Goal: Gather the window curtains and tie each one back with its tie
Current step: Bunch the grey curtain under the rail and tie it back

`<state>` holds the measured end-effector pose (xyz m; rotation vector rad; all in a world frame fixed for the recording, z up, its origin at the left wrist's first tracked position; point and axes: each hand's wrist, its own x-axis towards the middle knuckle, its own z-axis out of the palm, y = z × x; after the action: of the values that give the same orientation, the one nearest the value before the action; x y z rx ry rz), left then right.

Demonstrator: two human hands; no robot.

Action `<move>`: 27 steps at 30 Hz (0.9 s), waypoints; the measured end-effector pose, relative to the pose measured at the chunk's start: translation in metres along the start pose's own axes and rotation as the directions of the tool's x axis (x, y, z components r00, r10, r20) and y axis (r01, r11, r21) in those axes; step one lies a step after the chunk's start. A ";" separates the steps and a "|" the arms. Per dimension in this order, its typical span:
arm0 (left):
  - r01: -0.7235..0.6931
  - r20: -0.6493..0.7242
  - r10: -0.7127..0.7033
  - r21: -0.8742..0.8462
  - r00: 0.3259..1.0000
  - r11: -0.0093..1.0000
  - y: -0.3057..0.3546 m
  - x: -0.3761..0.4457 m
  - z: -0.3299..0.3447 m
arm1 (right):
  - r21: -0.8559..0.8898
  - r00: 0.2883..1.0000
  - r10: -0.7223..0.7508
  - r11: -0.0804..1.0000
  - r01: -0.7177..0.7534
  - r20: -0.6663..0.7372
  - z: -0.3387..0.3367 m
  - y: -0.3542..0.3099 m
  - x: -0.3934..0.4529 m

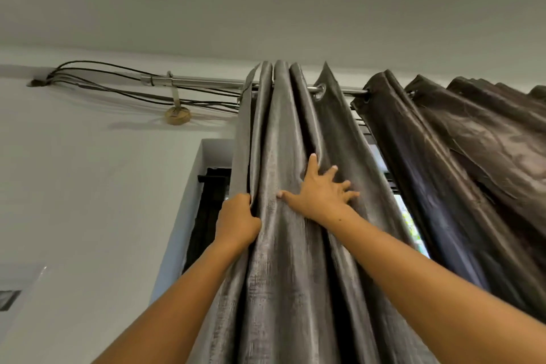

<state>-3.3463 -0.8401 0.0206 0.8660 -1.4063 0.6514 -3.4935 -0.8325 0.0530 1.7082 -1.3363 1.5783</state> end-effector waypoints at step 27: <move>-0.014 0.121 0.030 -0.133 0.992 0.991 0.018 -0.051 0.003 | -0.149 0.915 -0.343 0.937 0.316 -0.212 0.034 -0.008 -0.052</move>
<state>-3.3665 -0.8273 -0.0277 0.7969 -1.5536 0.5222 -3.4631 -0.8393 -0.0016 1.5288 -0.9429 1.4283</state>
